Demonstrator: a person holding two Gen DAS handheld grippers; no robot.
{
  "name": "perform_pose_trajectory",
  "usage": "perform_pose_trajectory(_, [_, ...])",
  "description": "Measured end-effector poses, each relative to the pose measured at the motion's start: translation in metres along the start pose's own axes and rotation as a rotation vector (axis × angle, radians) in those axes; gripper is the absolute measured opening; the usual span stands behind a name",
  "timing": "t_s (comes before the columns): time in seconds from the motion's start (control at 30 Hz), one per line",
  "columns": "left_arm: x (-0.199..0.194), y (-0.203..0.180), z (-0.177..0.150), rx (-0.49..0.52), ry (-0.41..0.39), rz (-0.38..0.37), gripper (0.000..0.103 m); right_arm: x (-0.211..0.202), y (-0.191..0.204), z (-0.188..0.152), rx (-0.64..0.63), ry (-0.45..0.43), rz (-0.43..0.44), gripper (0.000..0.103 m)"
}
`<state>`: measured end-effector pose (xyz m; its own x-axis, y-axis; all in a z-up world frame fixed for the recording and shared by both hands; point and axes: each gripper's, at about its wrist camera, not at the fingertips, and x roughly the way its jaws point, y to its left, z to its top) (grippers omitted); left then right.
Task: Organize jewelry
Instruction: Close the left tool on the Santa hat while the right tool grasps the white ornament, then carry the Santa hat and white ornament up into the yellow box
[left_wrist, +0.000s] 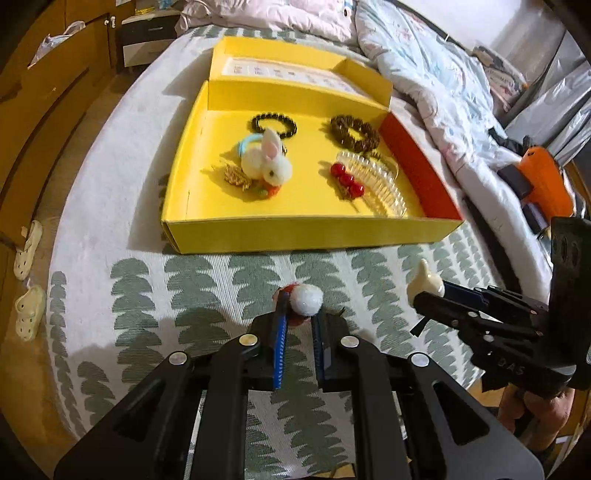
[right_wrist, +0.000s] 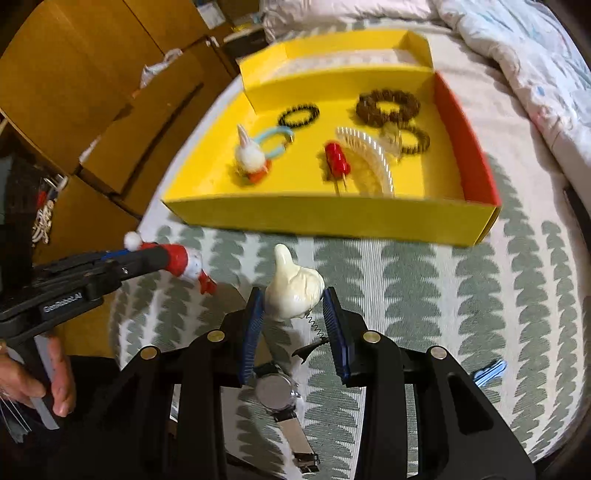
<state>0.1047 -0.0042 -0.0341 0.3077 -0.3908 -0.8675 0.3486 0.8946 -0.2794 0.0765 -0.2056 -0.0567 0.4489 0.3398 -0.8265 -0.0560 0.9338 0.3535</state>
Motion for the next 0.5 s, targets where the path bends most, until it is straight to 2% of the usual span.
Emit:
perform_pose_trajectory(0.13, [-0.015,0.001,0.014,-0.014,-0.038,-0.014,0.012,-0.018,-0.006,0.019,0.028,-0.051,0.013,0.035])
perform_pose_trajectory(0.33, [-0.026,-0.009,0.044,-0.012,-0.074,-0.015,0.012,-0.033,-0.01,0.064,0.045,-0.108,0.027,0.035])
perform_pose_trajectory(0.5, [-0.01,-0.02,0.073,-0.035,-0.044,-0.039,0.012,-0.024,-0.013,0.112,0.051,-0.116,0.016,0.035])
